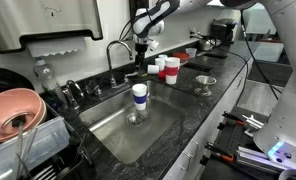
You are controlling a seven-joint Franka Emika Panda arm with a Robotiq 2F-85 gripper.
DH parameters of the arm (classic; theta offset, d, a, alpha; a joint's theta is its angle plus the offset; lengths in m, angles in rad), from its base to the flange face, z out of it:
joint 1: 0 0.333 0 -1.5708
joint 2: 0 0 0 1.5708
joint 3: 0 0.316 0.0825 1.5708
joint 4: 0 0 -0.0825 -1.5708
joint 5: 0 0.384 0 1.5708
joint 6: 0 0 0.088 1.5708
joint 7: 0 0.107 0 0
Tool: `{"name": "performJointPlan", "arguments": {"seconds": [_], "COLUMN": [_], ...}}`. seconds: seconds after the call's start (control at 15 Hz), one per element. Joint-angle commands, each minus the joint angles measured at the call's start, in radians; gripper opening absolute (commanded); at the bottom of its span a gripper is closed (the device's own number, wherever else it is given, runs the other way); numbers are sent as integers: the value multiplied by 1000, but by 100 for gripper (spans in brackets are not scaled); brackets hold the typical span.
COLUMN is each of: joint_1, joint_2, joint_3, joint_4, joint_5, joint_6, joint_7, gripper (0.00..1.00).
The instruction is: Open the left handle of the tap then close it
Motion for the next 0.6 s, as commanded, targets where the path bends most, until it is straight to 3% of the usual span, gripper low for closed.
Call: {"name": "performJointPlan", "arguments": {"seconds": [0.0,0.53], "joint_1": [1,10], "joint_2": [7,14], "joint_3": [-1,-12], "joint_4": [13,22], "joint_5": [1,-19], "joint_6": [-6,3], "joint_7": [-11,-8], "gripper": [100,100]}}
